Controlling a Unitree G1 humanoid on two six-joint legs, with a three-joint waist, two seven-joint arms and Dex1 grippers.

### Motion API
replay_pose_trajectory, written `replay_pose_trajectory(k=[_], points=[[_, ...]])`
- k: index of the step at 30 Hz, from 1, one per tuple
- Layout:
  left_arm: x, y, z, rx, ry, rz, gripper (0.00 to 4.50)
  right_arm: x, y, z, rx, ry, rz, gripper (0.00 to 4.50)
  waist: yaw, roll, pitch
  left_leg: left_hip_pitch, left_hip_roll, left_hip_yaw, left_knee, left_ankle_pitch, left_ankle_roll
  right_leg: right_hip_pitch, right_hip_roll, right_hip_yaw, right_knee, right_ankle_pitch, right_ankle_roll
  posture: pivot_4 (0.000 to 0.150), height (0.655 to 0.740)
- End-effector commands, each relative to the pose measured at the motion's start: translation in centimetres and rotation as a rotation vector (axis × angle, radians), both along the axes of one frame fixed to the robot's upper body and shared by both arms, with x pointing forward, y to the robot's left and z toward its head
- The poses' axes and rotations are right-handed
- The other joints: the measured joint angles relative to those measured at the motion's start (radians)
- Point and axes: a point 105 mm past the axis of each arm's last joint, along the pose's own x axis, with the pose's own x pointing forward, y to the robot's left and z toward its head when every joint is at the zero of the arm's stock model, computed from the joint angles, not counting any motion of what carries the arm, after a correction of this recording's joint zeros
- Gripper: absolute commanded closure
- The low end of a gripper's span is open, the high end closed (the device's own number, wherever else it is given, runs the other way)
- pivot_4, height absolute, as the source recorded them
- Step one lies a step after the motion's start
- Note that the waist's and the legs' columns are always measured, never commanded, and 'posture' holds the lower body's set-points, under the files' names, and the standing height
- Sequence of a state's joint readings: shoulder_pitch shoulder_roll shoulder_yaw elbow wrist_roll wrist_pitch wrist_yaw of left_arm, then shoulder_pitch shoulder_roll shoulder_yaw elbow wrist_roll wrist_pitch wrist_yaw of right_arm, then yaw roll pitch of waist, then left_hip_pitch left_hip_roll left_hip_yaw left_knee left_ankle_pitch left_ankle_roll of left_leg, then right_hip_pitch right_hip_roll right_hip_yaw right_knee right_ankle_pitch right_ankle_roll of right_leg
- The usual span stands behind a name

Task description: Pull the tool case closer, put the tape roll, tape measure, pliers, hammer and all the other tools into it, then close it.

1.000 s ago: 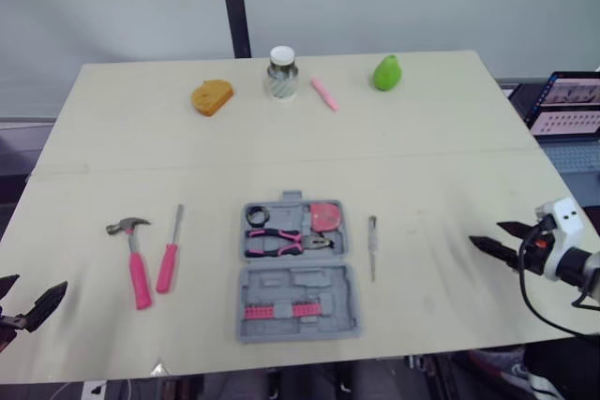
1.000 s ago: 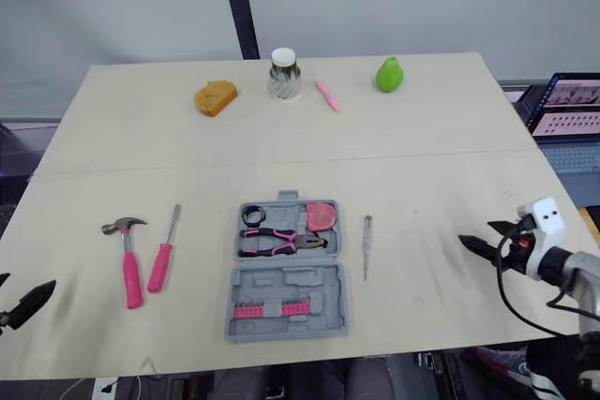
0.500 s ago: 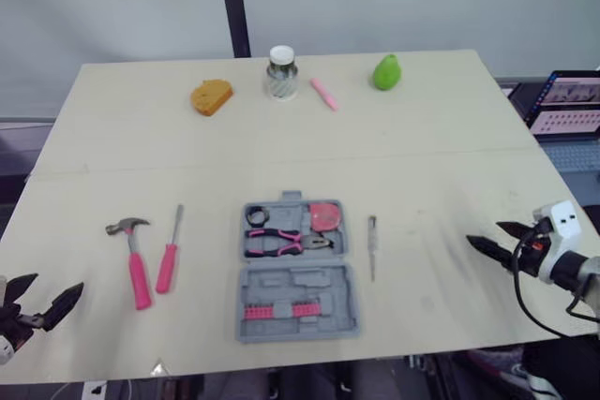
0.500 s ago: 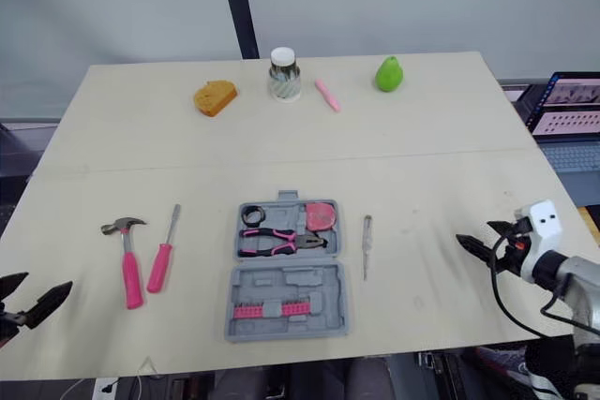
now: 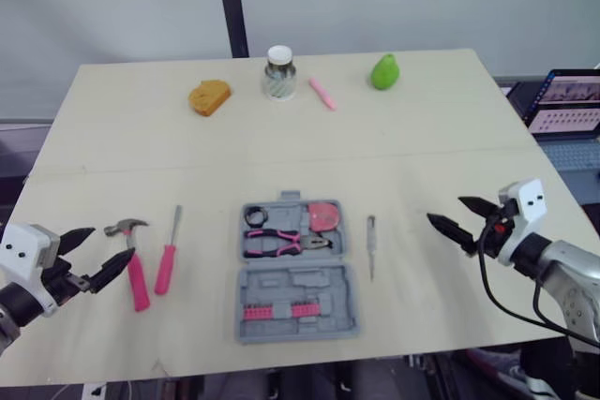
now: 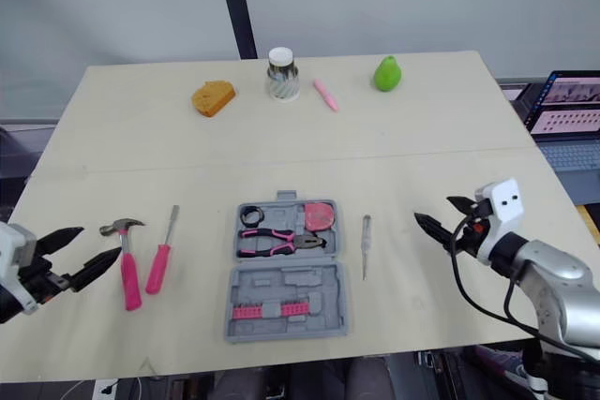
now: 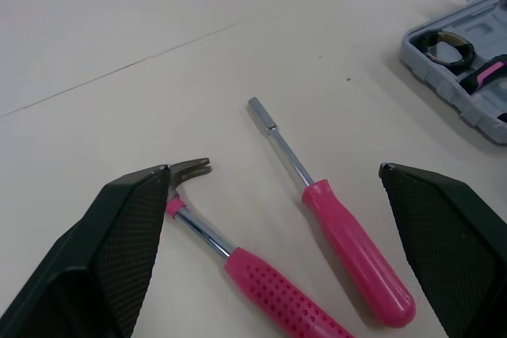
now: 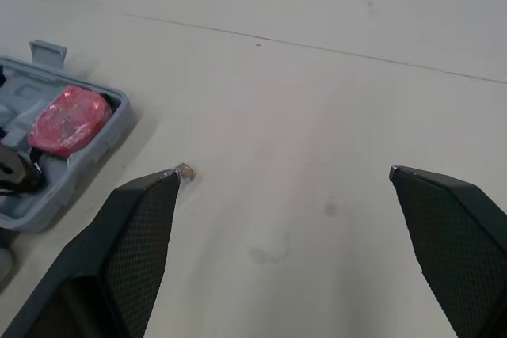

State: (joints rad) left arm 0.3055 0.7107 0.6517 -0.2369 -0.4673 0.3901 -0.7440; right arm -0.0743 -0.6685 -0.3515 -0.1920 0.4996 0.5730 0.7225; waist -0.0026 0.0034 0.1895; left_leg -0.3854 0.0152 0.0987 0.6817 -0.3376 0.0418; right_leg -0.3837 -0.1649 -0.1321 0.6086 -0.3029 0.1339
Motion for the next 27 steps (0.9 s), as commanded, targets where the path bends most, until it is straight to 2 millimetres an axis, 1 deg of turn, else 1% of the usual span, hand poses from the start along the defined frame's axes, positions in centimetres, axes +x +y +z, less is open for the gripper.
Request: replay_pose_trajectory(k=[1, 3, 4, 5, 6, 11, 15, 19, 23, 27], points=[[0.3, -0.5, 1.0, 0.016, -0.039, -0.015, 0.01, 0.0, 0.8, 0.9, 0.012, -0.035, 0.023, 0.03, 0.000, 0.000, 0.000, -0.001, -0.001, -0.001, -0.001, 0.000, 0.001, 0.002, 0.000, -0.001, 0.000, 0.000, 0.000, 0.150, 0.7400], [0.3, -0.6, 1.0, 0.015, -0.038, -0.016, 0.01, 0.0, 1.0, 0.9, 0.018, -0.037, 0.022, 0.03, -0.009, 0.003, 0.001, -0.002, -0.006, -0.014, -0.003, 0.003, 0.003, 0.013, -0.004, -0.014, -0.006, 0.000, 0.001, 0.150, 0.7400], [0.3, -0.6, 1.0, 0.015, -0.038, -0.017, 0.01, 0.1, 1.0, 1.0, 0.017, -0.042, 0.020, 0.03, -0.016, 0.002, 0.001, -0.001, -0.013, -0.028, -0.007, 0.009, 0.005, 0.021, -0.010, -0.030, -0.010, 0.001, 0.002, 0.150, 0.7400], [0.3, -0.7, 0.9, 0.014, -0.037, -0.018, 0.01, 0.1, 1.1, 1.1, 0.023, -0.045, 0.021, 0.03, -0.012, 0.002, 0.001, 0.000, -0.016, -0.033, -0.010, 0.013, 0.005, 0.019, -0.011, -0.030, -0.006, 0.002, 0.002, 0.150, 0.7400], [0.3, -0.7, 0.9, 0.015, -0.037, -0.019, 0.01, 0.0, 1.2, 1.1, 0.026, -0.045, 0.024, 0.03, -0.008, 0.002, 0.001, -0.001, -0.016, -0.030, -0.008, 0.013, 0.005, 0.017, -0.012, -0.027, -0.005, 0.002, 0.002, 0.150, 0.7400], [0.6, -1.5, 1.1, 0.018, -0.042, -0.052, 0.01, -0.2, 1.2, 0.6, 0.006, -0.025, 0.029, 0.03, 0.011, 0.002, 0.001, -0.002, -0.017, -0.029, -0.008, 0.014, 0.004, 0.017, -0.012, -0.027, -0.007, 0.002, 0.002, 0.150, 0.7400], [1.4, -3.9, 1.3, 0.010, -0.056, -0.141, 0.01, -0.8, 1.0, 0.1, 0.003, -0.012, 0.002, 0.03, 0.017, 0.002, 0.001, -0.002, -0.017, -0.029, -0.009, 0.014, 0.004, 0.016, -0.012, -0.026, -0.007, 0.002, 0.002, 0.150, 0.7400], [1.7, -5.7, 1.1, 0.005, -0.051, -0.200, 0.01, -1.3, 1.5, -0.1, 0.000, -0.013, 0.003, 0.03, 0.024, 0.002, 0.001, -0.002, -0.016, -0.028, -0.009, 0.014, 0.003, 0.016, -0.012, -0.026, -0.007, 0.002, 0.002, 0.150, 0.7400], [2.1, -8.2, 1.1, 0.007, -0.053, -0.305, 0.01, -1.4, 2.1, 0.0, 0.014, -0.034, -0.029, 0.03, 0.025, 0.002, 0.001, -0.002, -0.015, -0.027, -0.010, 0.015, 0.002, 0.016, -0.010, -0.025, -0.007, 0.002, 0.002, 0.150, 0.7400], [2.3, -12.6, 1.4, 0.008, -0.058, -0.521, 0.01, -1.9, 3.8, -0.4, -0.004, -0.032, -0.069, 0.03, 0.028, 0.002, 0.001, -0.002, -0.015, -0.027, -0.010, 0.015, 0.001, 0.014, -0.009, -0.024, -0.007, 0.002, 0.002, 0.150, 0.7400]])
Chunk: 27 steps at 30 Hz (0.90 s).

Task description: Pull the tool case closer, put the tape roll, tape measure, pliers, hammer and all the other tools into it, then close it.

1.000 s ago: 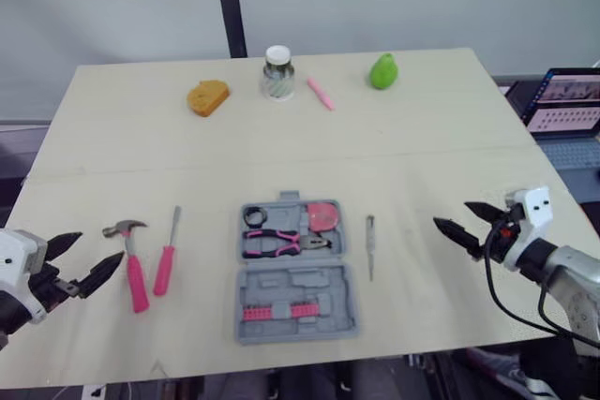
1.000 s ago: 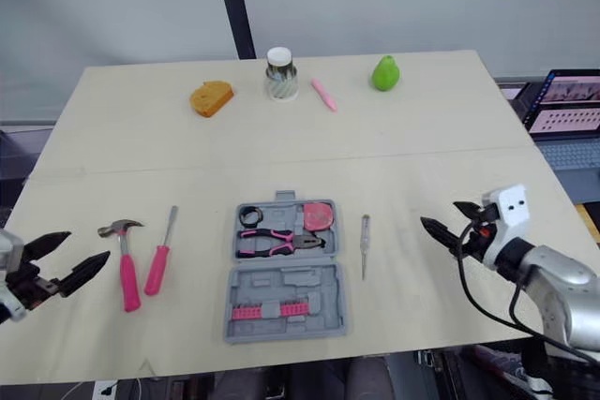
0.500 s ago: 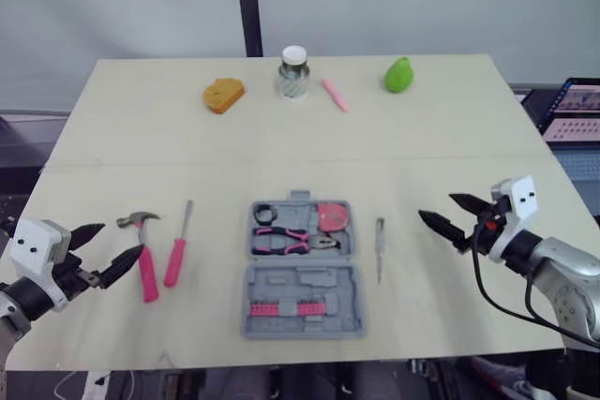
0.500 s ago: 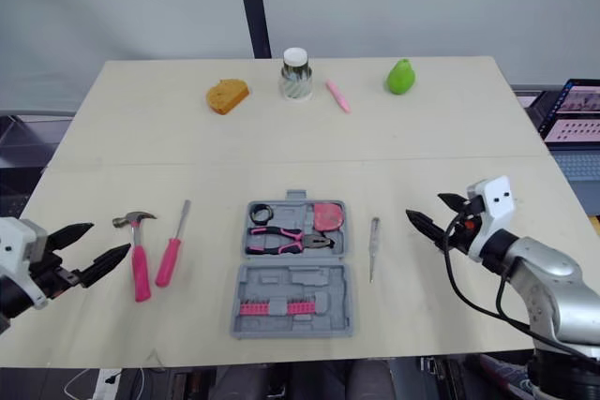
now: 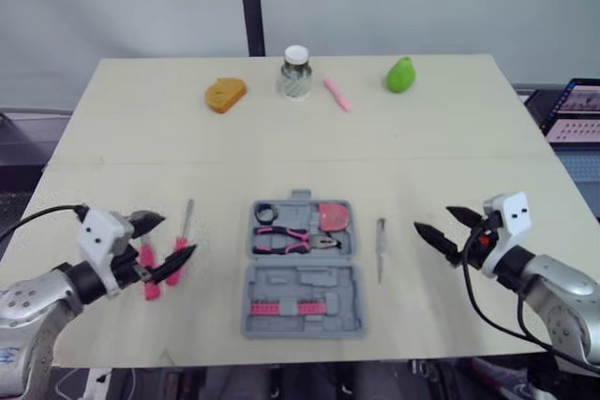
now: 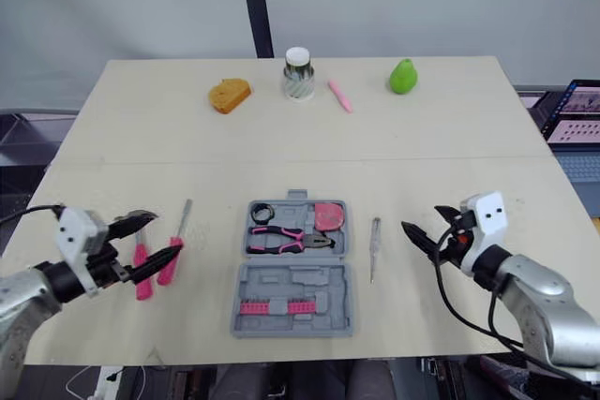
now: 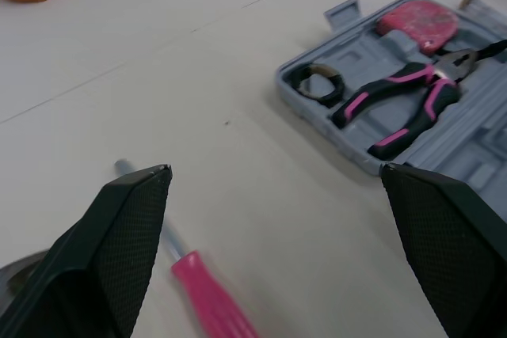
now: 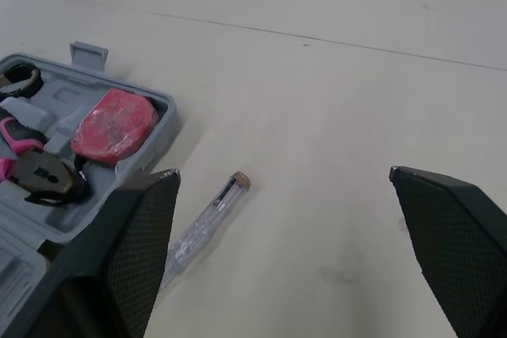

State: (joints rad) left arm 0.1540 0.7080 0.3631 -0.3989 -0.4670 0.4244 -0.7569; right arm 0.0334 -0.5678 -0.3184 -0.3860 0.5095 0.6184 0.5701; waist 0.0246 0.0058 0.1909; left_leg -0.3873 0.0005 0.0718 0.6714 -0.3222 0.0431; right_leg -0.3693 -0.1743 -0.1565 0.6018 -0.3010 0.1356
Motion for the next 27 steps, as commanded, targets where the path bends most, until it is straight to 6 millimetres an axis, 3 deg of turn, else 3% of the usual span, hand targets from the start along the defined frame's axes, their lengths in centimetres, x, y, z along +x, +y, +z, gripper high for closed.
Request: replay_pose_trajectory(k=[1, 7, 12, 20, 27], points=[[-0.5, -4.0, 1.0, 0.018, -0.035, -0.211, 0.01, -0.4, 1.5, 0.7, -0.042, -0.035, -0.034, 0.03, 0.002, 0.000, 0.000, 0.000, 0.000, 0.000, 0.000, 0.000, 0.000, 0.000, 0.000, 0.000, 0.000, 0.000, 0.000, 0.150, 0.7400], [-1.6, -9.6, 0.7, 0.034, -0.042, -0.541, 0.01, -0.7, 2.9, -0.7, -0.016, 0.043, -0.150, 0.03, 0.000, 0.000, 0.000, 0.000, 0.000, 0.002, -0.001, 0.001, -0.001, -0.003, 0.001, 0.002, 0.001, 0.000, 0.000, 0.150, 0.7400], [-2.0, -11.8, 0.2, 0.036, -0.084, -0.658, 0.01, -1.2, 4.1, -2.8, -0.007, 0.144, -0.194, 0.03, -0.002, 0.000, 0.000, 0.000, 0.002, 0.006, -0.004, 0.002, -0.003, -0.005, 0.004, 0.006, 0.001, 0.000, -0.001, 0.150, 0.7400], [-1.9, -12.0, -0.7, 0.024, -0.142, -0.633, 0.01, -1.6, 6.3, -4.7, -0.015, 0.200, -0.212, 0.03, -0.004, 0.000, 0.000, 0.001, 0.005, 0.010, -0.004, 0.003, -0.003, -0.008, 0.007, 0.010, 0.001, -0.001, -0.001, 0.150, 0.7400], [-1.6, -12.0, -0.6, 0.029, -0.161, -0.607, 0.01, -1.2, 7.1, -5.1, -0.054, 0.175, -0.255, 0.03, -0.003, 0.000, 0.000, 0.001, 0.005, 0.011, -0.004, 0.003, -0.003, -0.008, 0.007, 0.012, 0.001, -0.001, -0.001, 0.150, 0.7400]])
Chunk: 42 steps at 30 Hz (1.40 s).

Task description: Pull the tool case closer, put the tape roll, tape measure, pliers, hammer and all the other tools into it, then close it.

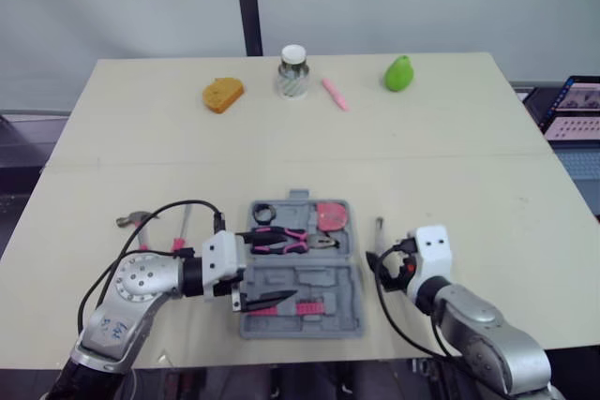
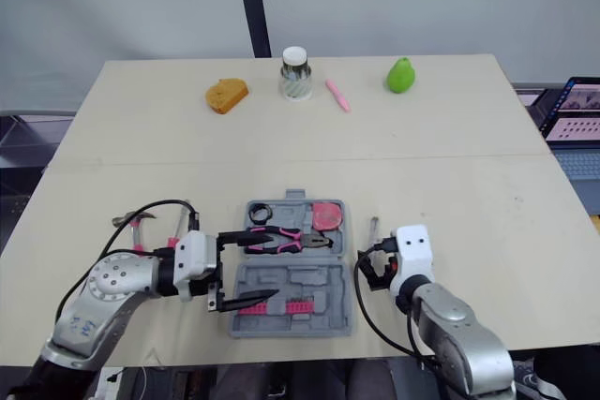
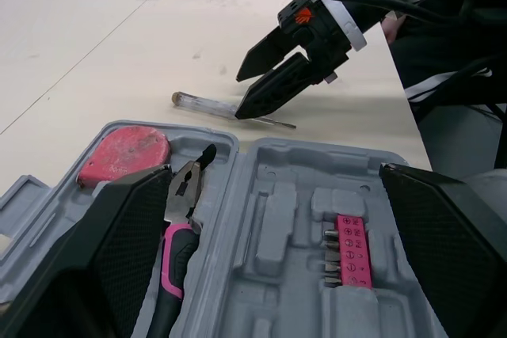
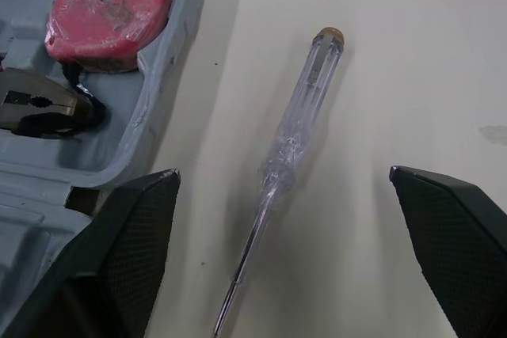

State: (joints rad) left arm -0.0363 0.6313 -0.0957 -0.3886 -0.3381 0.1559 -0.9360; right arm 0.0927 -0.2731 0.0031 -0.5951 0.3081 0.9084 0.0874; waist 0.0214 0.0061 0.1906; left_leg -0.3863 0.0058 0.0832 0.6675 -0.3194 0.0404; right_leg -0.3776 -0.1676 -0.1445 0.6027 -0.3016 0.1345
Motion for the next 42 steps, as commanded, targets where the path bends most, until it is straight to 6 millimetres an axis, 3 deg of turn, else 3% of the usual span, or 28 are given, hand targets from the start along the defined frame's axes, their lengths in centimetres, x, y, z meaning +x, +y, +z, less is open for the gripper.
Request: replay_pose_trajectory(k=[1, 13, 26, 30, 36, 37, 42], points=[[-0.1, -0.2, 0.8, -0.011, -0.049, 0.000, 0.01, 0.4, 0.2, 1.0, -0.021, -0.066, -0.034, 0.03, -0.001, 0.000, 0.000, 0.000, 0.000, 0.000, 0.000, 0.000, 0.000, 0.000, 0.000, 0.000, 0.000, 0.000, 0.000, 0.150, 0.7400], [-0.2, -0.6, 0.9, -0.018, -0.055, 0.002, 0.01, 1.5, 0.9, -0.5, -0.067, -0.044, -0.113, 0.03, -0.002, 0.000, 0.000, 0.000, 0.002, 0.007, 0.000, 0.000, 0.000, -0.006, 0.002, 0.008, 0.003, 0.000, 0.000, 0.150, 0.7400], [0.0, -1.0, 1.1, -0.026, -0.065, -0.004, 0.01, 1.5, 1.1, -0.8, -0.047, -0.027, -0.144, 0.03, -0.020, -0.001, -0.001, -0.003, 0.002, 0.012, -0.001, 0.000, 0.000, -0.014, 0.002, 0.013, 0.008, 0.000, 0.000, 0.150, 0.7400], [0.2, -1.1, 1.1, -0.028, -0.064, -0.006, 0.00, 1.5, 1.1, -0.9, -0.045, -0.026, -0.150, 1.28, -0.024, -0.001, -0.001, -0.003, 0.003, 0.012, -0.001, 0.000, 0.000, -0.014, 0.002, 0.013, 0.009, 0.000, -0.001, 0.150, 0.7400], [0.3, -1.3, 1.1, -0.030, -0.063, -0.010, 0.00, 1.7, 1.2, -0.9, -0.044, -0.028, -0.150, 4.21, -0.024, -0.001, -0.001, -0.003, 0.003, 0.012, -0.001, 0.000, 0.000, -0.014, 0.003, 0.013, 0.009, 0.000, -0.001, 0.150, 0.7400], [0.3, -1.3, 1.1, -0.029, -0.064, -0.010, 0.00, 1.8, 1.2, -0.9, -0.044, -0.028, -0.150, 4.44, -0.024, -0.001, -0.001, -0.003, 0.003, 0.012, -0.001, 0.000, 0.000, -0.014, 0.003, 0.013, 0.009, 0.000, -0.001, 0.150, 0.7400], [0.3, -1.5, 1.1, -0.030, -0.065, -0.011, 0.00, 2.0, 1.2, -1.0, -0.046, -0.032, -0.147, 4.44, -0.025, -0.002, -0.002, -0.002, 0.003, 0.013, -0.001, 0.000, 0.000, -0.014, 0.003, 0.013, 0.009, 0.000, -0.001, 0.150, 0.7400]])
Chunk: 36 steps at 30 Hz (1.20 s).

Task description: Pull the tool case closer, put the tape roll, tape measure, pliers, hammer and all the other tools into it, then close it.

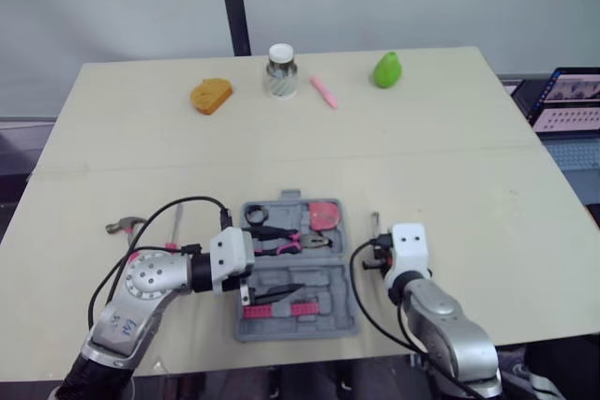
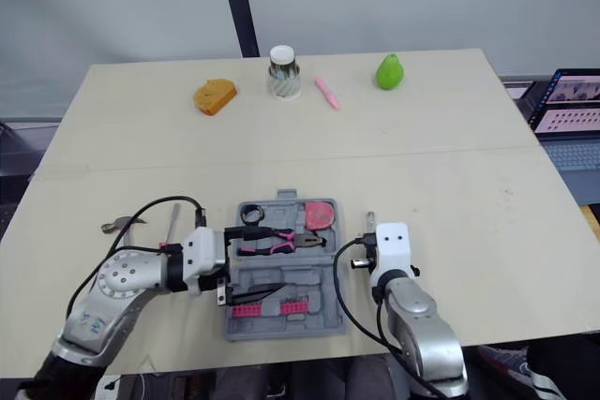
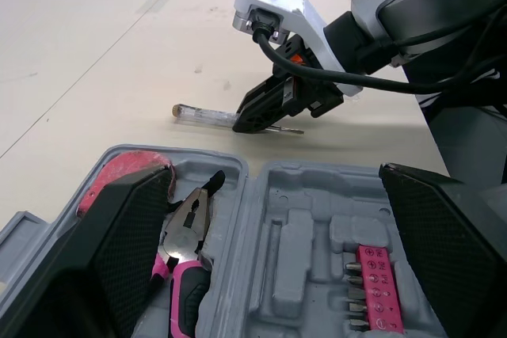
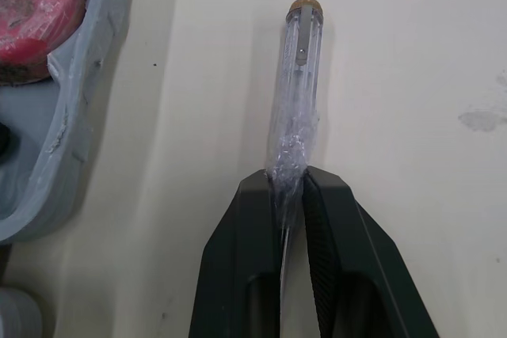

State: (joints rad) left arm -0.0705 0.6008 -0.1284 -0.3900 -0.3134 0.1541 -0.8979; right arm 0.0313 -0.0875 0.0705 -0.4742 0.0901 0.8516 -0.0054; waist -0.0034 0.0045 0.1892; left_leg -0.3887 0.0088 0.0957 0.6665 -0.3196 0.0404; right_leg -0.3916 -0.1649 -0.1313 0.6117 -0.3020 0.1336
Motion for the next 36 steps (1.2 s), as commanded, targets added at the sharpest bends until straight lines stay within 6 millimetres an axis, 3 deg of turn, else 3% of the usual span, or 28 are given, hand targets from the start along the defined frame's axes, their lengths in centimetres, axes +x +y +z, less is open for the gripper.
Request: replay_pose_trajectory(k=[1, 11, 14, 18, 27, 36], points=[[-0.2, -0.5, 0.7, -0.014, -0.031, -0.016, 0.00, 0.2, -0.3, 0.2, -0.010, -0.017, -0.015, 4.44, 0.000, 0.000, 0.000, 0.000, 0.000, 0.000, 0.000, 0.000, 0.000, 0.000, 0.000, 0.000, 0.000, 0.000, 0.000, 0.150, 0.7400], [0.1, -0.1, 0.7, -0.019, -0.029, 0.019, 0.00, 0.6, -0.7, 1.3, -0.048, -0.048, 0.077, 4.44, 0.000, 0.000, -0.001, 0.000, 0.000, 0.000, 0.000, 0.000, 0.000, 0.000, 0.000, 0.000, 0.000, 0.000, 0.000, 0.150, 0.7400], [0.5, 0.9, 0.7, -0.030, -0.029, 0.082, 0.00, 0.7, -0.7, 2.6, -0.068, -0.064, 0.201, 4.44, 0.000, 0.000, -0.001, 0.000, 0.000, 0.000, 0.000, 0.000, 0.000, 0.000, 0.000, 0.000, 0.000, 0.000, 0.000, 0.150, 0.7400], [0.0, 3.2, 0.1, -0.031, -0.015, 0.198, 0.00, 1.1, 0.0, 6.1, -0.124, -0.068, 0.508, 4.44, -0.005, 0.000, -0.001, 0.000, 0.001, 0.001, 0.000, 0.000, 0.001, -0.001, 0.000, 0.001, 0.000, 0.000, 0.000, 0.150, 0.7400], [-2.1, 6.1, -0.9, -0.042, -0.021, 0.394, 0.00, 0.2, 2.0, 9.9, -0.220, 0.074, 1.016, 4.44, 0.001, -0.001, -0.001, 0.000, 0.001, 0.000, 0.003, -0.002, 0.003, 0.001, 0.000, 0.000, -0.002, 0.000, -0.001, 0.150, 0.7400], [-5.1, 7.4, -2.4, -0.065, 0.011, 0.563, 0.00, -0.7, 5.5, 10.6, -0.351, 0.102, 1.300, 4.44, 0.000, -0.002, -0.001, -0.001, 0.002, 0.001, 0.004, -0.003, 0.002, 0.001, -0.001, -0.001, -0.002, 0.000, -0.001, 0.150, 0.7400]])
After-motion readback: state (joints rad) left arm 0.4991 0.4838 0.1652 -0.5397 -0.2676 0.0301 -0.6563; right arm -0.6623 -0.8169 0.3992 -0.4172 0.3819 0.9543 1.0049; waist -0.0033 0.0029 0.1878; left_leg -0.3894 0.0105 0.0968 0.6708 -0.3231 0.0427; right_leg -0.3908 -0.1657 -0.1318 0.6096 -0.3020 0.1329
